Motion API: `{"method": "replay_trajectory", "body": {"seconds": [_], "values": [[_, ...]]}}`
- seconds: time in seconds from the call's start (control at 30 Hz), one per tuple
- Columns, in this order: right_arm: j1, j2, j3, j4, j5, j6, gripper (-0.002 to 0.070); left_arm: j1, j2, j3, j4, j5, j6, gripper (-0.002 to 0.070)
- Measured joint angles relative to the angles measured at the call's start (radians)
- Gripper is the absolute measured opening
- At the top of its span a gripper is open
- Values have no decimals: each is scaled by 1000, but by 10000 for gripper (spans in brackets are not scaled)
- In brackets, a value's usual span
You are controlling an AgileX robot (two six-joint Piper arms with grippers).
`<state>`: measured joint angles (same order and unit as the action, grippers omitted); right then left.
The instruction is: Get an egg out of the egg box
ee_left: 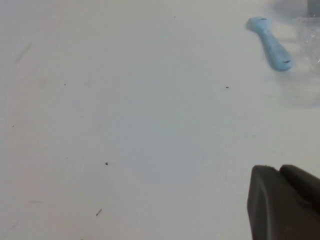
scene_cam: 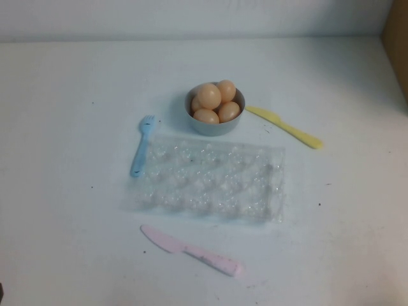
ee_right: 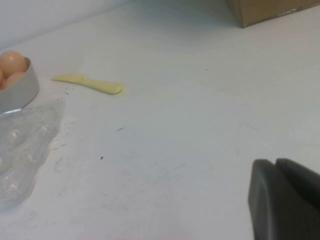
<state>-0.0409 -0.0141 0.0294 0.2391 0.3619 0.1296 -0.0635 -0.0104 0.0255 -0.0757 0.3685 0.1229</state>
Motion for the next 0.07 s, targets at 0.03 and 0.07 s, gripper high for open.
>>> {"method": "replay_trajectory", "body": {"seconds": [0.03, 0.07], "values": [[0, 0, 0, 0, 0, 0, -17, 0, 0, 0, 0, 0, 0, -3], [0, 0, 0, 0, 0, 0, -17, 0, 0, 0, 0, 0, 0, -3]]}}
